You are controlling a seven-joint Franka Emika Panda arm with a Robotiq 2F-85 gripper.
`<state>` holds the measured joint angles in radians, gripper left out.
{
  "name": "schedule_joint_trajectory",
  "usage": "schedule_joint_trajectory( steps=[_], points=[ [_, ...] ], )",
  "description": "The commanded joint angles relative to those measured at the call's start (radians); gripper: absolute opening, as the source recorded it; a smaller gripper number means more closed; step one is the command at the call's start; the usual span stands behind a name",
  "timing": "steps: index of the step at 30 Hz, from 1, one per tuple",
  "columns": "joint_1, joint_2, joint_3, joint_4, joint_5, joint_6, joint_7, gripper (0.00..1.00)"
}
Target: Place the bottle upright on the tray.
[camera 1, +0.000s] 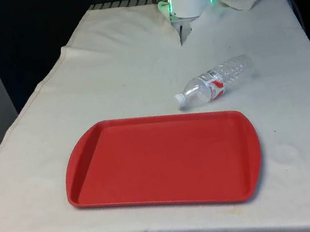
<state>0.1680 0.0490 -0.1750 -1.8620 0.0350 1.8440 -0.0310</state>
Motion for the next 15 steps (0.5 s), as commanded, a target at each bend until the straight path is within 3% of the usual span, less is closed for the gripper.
schedule_joint_trajectory(
  steps=[1, 15],
  points=[
    [0.0, 0.0, 0.001, 0.0, 0.0, 0.0, 0.002, 1.0],
    [0.001, 0.0, 0.009, -0.002, 0.002, 0.002, 0.073, 1.0]
  ],
)
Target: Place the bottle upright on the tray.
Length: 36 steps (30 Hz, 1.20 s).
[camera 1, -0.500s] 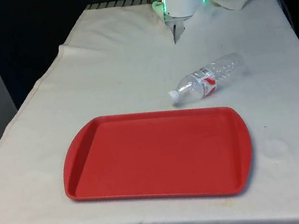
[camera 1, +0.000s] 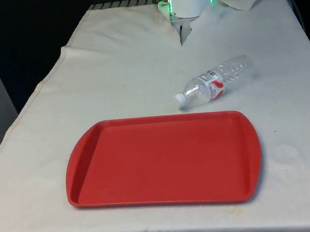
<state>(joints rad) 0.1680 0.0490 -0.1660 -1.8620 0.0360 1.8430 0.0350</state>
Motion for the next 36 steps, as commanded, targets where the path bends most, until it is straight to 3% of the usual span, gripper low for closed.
schedule_joint_trajectory(
  steps=[1, 12, 13, 21, 36],
  points=[
    [0.0, 0.0, 0.0, -0.002, 0.001, 0.004, 0.013, 1.0],
    [-0.001, 0.007, 0.0, -0.004, 0.0, 0.001, 0.07, 1.0],
    [-0.001, 0.009, -0.001, -0.009, 0.004, 0.011, 0.095, 1.0],
    [-0.002, 0.016, 0.0, -0.008, 0.001, 0.003, 0.135, 1.0],
    [-0.004, 0.028, -0.001, -0.018, 0.006, 0.013, 0.261, 1.0]
  ],
)
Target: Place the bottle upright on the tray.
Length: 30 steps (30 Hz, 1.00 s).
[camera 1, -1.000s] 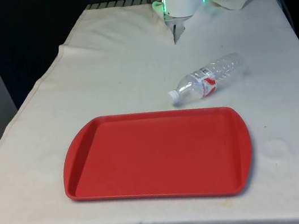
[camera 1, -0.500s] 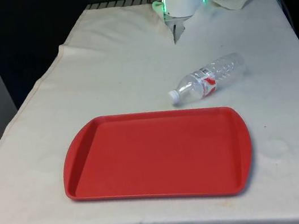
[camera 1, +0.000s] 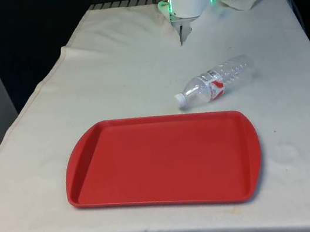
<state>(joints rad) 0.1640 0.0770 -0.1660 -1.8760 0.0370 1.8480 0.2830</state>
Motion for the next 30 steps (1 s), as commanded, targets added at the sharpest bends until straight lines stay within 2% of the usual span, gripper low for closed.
schedule_joint_trajectory(
  steps=[1, 8, 9, 16, 18, 22, 30],
  points=[
    [0.0, 0.001, 0.0, 0.0, 0.0, 0.0, 0.008, 1.0],
    [-0.001, 0.006, -0.001, -0.006, 0.006, 0.008, 0.07, 1.0],
    [-0.001, 0.005, 0.0, -0.002, 0.0, 0.0, 0.06, 1.0],
    [-0.002, 0.009, -0.001, -0.009, 0.006, 0.008, 0.128, 1.0],
    [-0.002, 0.008, 0.0, -0.008, 0.0, 0.0, 0.126, 1.0],
    [-0.003, 0.012, -0.001, -0.011, 0.006, 0.007, 0.17, 1.0],
    [-0.003, 0.016, -0.001, -0.013, 0.006, 0.007, 0.217, 1.0]
  ],
)
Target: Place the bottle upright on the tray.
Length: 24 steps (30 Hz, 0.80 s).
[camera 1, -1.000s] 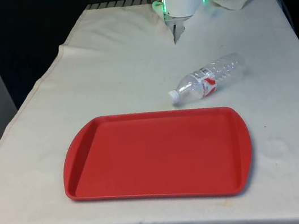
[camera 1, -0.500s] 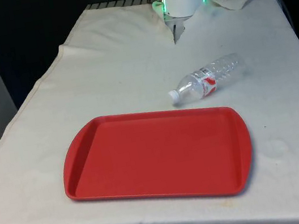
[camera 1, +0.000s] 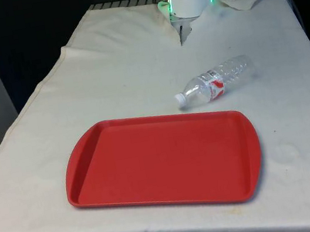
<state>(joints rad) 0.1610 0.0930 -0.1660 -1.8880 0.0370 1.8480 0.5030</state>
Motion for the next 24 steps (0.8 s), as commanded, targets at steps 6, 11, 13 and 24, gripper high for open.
schedule_joint_trajectory(
  steps=[6, 11, 13, 24],
  points=[
    [-0.001, 0.003, -0.001, -0.003, 0.007, 0.007, 0.041, 1.0],
    [-0.001, 0.007, -0.001, -0.004, 0.007, 0.006, 0.082, 1.0],
    [-0.001, 0.008, 0.0, -0.001, 0.0, 0.0, 0.079, 1.0],
    [-0.002, 0.008, -0.001, -0.002, 0.007, 0.001, 0.175, 1.0]
  ],
)
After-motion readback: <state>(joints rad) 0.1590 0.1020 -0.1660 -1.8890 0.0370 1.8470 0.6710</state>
